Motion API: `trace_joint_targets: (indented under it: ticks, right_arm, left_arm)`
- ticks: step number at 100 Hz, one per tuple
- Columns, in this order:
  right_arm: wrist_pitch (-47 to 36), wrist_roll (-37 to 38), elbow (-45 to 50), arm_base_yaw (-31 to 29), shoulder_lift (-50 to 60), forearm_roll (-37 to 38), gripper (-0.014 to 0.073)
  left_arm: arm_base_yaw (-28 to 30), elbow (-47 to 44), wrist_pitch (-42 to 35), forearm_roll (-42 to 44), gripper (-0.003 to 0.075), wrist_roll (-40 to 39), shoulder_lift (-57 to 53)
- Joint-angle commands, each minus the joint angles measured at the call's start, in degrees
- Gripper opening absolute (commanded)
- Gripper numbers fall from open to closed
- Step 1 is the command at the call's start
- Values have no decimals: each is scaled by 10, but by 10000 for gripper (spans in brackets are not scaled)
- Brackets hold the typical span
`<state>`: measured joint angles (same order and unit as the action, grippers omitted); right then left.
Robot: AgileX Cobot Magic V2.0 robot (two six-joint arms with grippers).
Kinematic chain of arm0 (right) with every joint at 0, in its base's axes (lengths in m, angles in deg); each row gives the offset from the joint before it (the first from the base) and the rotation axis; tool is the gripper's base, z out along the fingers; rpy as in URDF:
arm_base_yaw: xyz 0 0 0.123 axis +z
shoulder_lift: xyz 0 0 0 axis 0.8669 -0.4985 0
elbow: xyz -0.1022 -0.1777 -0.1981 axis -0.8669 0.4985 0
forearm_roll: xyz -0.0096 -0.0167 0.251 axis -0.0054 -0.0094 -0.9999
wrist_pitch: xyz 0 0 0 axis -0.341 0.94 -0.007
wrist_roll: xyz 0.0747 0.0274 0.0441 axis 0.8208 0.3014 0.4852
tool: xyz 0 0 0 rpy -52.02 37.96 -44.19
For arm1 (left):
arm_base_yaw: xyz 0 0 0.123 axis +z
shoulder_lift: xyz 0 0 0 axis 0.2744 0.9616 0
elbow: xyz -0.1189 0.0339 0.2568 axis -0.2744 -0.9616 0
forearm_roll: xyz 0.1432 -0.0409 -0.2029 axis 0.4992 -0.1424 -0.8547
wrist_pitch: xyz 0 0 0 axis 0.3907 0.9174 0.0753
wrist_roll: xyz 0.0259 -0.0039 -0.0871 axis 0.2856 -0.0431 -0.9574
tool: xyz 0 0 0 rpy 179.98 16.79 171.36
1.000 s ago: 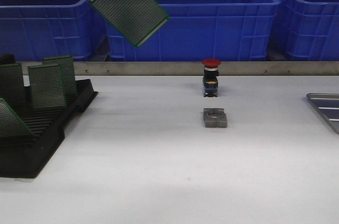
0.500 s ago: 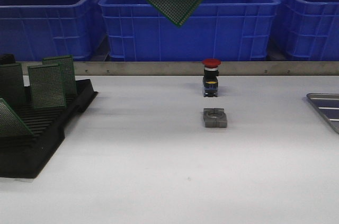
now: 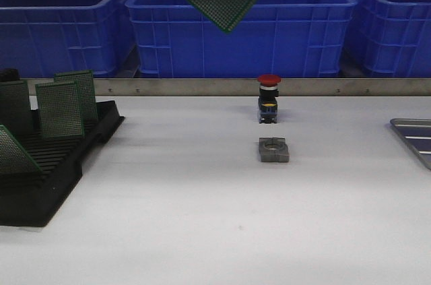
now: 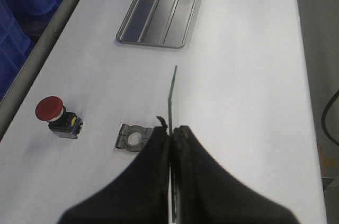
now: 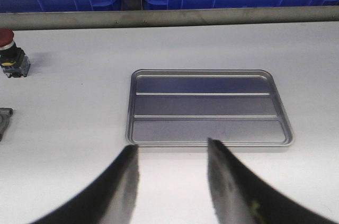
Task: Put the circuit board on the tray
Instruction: 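Bring the right gripper toward the board held by the left gripper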
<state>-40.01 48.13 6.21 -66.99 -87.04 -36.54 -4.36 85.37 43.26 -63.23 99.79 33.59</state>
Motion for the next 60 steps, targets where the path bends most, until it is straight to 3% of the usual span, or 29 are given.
trace_joint_targets:
  ticks: [1,38,60]
  right_arm:
    - [-38,-3,-33,1,-26,0,505]
    - [2,-6,-138,99,-133,-36,494]
    - [2,-72,-193,169,-216,-104,494]
  left_arm:
    - [-5,19,-7,-43,-20,-1,-25]
    - [-5,19,-7,-43,-20,-1,-25]
    - [-5,19,-6,-43,-20,-1,-25]
